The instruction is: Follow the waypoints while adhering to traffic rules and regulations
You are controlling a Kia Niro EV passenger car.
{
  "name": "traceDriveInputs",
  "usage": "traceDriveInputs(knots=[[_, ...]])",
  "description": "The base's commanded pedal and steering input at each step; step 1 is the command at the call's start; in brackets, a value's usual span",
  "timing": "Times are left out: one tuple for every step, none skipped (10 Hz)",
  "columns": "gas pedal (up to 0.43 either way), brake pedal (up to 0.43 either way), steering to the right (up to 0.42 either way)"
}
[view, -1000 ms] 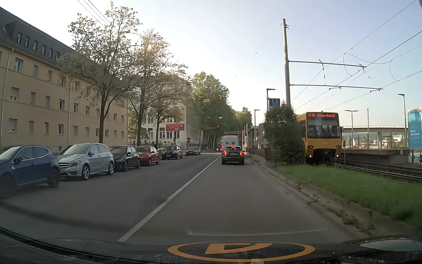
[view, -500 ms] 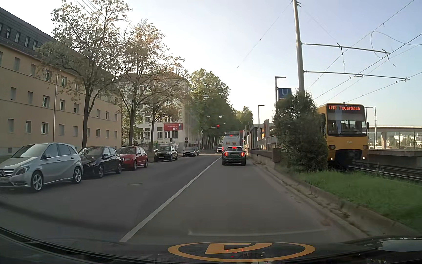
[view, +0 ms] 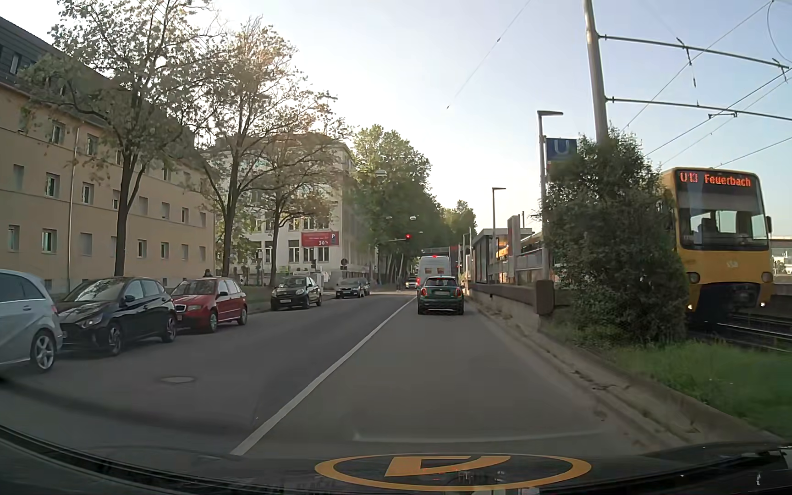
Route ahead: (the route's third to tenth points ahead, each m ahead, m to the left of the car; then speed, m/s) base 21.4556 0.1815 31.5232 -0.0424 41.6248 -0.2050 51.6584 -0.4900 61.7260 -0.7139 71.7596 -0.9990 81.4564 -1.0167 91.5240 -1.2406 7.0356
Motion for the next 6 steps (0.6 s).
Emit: traceDriveInputs(knots=[[0.067,0.000,0.000],[0.067,0.000,0.000],[0.059,0.000,0.000],[0.047,0.000,0.001],[0.047,0.000,0.000],[0.047,0.000,0.000]])
